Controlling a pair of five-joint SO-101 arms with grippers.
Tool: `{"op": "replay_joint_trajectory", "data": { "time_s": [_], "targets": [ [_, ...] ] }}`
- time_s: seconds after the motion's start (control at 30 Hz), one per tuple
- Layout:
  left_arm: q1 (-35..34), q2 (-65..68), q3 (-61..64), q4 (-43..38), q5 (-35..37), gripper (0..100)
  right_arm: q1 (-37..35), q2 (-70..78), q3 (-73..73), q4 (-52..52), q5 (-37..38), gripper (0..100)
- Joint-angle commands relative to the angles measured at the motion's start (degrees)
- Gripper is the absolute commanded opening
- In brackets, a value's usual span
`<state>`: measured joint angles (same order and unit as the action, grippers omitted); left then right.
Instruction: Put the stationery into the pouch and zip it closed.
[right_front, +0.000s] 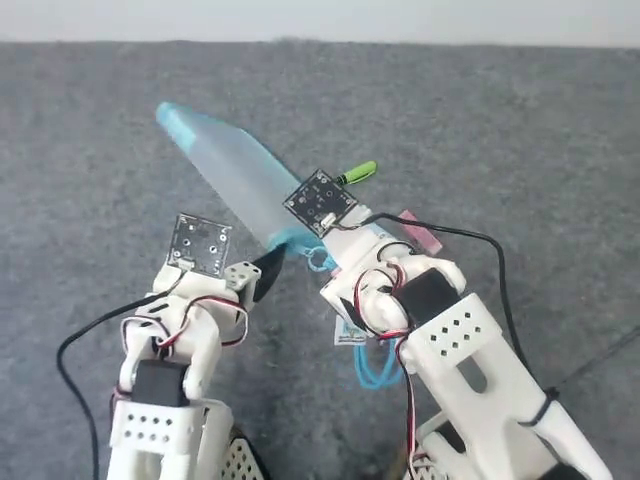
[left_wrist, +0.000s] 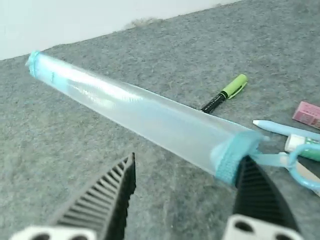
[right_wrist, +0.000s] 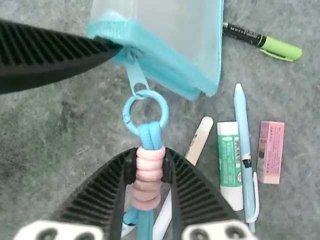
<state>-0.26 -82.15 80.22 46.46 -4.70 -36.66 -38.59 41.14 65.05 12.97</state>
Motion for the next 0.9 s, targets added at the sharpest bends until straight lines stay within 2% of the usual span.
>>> {"op": "replay_joint_trajectory", "data": {
  "time_s": [0.0,0.43,0.63,0.87],
  "targets": [
    [-2.9,-0.44,-0.4,-2.46,-0.35,29,1.1,-0.31,-0.18,-0.66,1.23,0.6],
    [-3.6,-0.7,-0.4,-2.46,1.14,29,1.1,0.22,2.99,-3.03,1.41,0.6],
    [-7.74,-0.79,-0.75,-2.55,1.76,29,1.36,0.31,2.99,-2.68,2.81,0.6],
    [-8.26,-0.79,-0.75,-2.55,1.85,29,5.76,0.31,2.9,-2.95,4.31,0.6]
  ]
}}
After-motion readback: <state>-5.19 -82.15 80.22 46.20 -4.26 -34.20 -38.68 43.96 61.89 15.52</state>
